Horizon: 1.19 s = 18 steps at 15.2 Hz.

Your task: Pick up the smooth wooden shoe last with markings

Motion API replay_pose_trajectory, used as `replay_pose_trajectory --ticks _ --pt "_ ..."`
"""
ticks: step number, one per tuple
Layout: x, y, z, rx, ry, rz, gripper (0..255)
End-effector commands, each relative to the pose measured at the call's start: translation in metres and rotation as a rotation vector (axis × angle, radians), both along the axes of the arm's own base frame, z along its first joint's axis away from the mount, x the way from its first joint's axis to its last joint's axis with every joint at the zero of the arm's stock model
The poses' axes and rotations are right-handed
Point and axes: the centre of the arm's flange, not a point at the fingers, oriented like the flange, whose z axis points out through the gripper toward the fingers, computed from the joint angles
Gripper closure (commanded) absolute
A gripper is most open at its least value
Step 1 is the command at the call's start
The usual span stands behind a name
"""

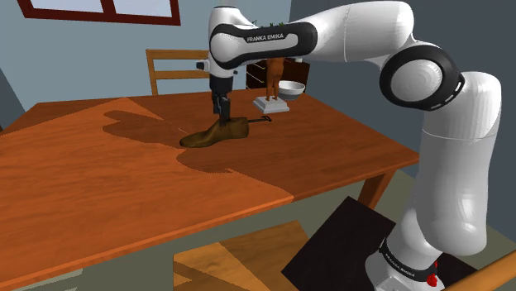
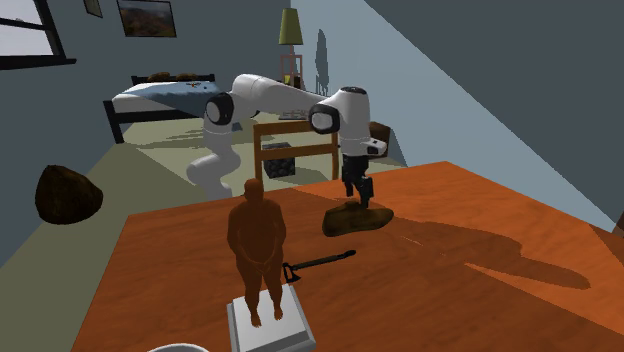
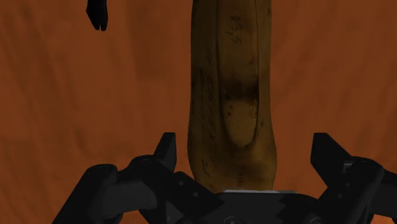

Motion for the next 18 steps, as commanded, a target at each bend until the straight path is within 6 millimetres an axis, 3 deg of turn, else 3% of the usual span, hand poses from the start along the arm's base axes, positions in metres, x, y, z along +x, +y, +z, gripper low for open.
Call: replay_pose_trajectory --ticks 1,5,7,8,18 --pt "0.002 0.002 -0.009 0.000 0.000 0.007 0" --pt "0.002 0.002 -0.033 0.000 0.000 0.007 0" --pt "0.002 0.002 -0.033 0.000 0.000 0.007 0" --pt "0.002 0.001 -0.032 0.000 0.000 0.007 255" --pt "0.002 0.002 -0.028 0.000 0.000 0.007 255"
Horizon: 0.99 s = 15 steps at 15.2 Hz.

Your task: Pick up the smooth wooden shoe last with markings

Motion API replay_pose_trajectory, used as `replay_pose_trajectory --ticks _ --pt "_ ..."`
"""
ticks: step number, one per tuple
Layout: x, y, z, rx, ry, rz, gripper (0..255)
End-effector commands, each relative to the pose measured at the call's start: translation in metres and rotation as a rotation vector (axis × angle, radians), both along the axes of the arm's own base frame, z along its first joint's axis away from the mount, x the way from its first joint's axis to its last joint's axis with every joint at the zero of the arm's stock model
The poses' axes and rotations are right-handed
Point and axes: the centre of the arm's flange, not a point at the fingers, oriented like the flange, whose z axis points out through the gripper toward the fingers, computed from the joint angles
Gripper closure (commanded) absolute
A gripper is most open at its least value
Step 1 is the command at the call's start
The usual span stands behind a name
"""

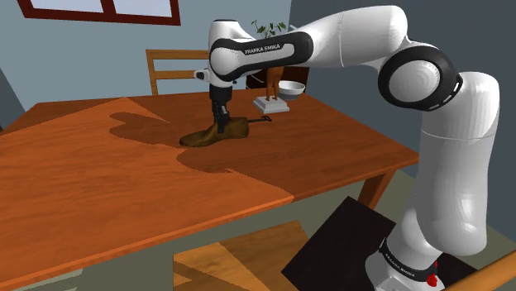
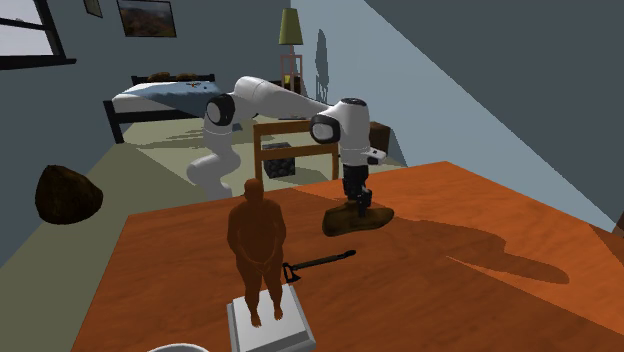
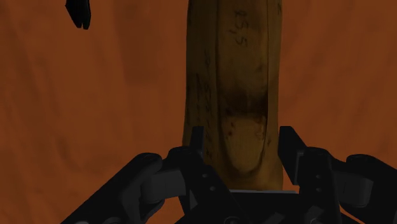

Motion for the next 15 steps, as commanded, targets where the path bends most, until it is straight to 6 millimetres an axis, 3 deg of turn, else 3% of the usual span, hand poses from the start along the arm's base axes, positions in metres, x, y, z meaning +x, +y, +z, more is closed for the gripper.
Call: replay_pose_trajectory --ticks 1,15 --pt "0.000 0.000 0.007 0.000 0.000 -0.001 255" --pt "0.000 0.000 0.077 0.000 0.000 -0.001 255"
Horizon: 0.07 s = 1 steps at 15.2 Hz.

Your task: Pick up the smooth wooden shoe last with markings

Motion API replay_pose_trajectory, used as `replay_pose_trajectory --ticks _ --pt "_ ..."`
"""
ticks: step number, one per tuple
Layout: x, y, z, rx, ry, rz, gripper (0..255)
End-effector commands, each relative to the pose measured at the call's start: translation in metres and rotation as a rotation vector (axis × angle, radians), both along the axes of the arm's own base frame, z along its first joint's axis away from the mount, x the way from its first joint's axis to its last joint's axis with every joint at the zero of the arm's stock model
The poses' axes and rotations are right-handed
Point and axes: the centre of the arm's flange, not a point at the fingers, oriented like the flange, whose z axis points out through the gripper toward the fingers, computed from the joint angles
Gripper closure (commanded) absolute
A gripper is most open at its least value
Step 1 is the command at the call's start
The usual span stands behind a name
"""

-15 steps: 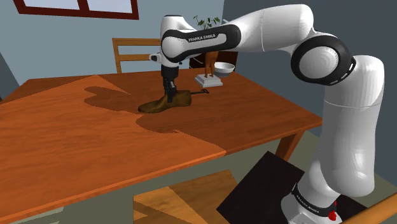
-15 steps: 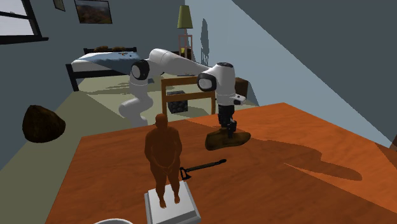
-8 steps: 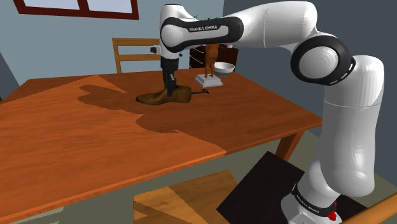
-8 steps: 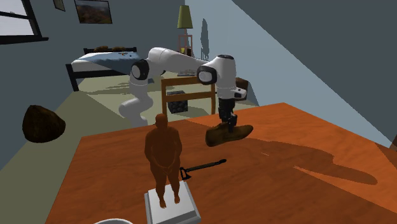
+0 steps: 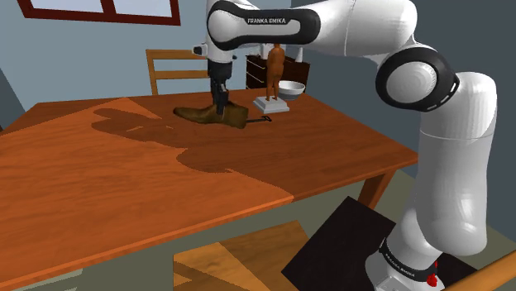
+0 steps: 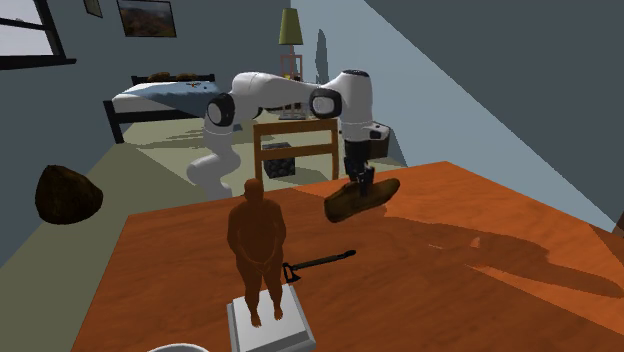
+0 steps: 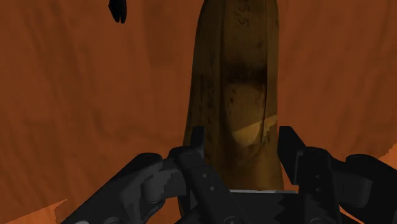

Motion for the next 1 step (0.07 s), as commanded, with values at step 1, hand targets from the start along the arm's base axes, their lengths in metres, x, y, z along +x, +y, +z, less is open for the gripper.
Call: replay_pose_trajectory --ticks 1 --pt "0.0006 -0.0014 0.0034 0.000 -0.001 0.000 255"
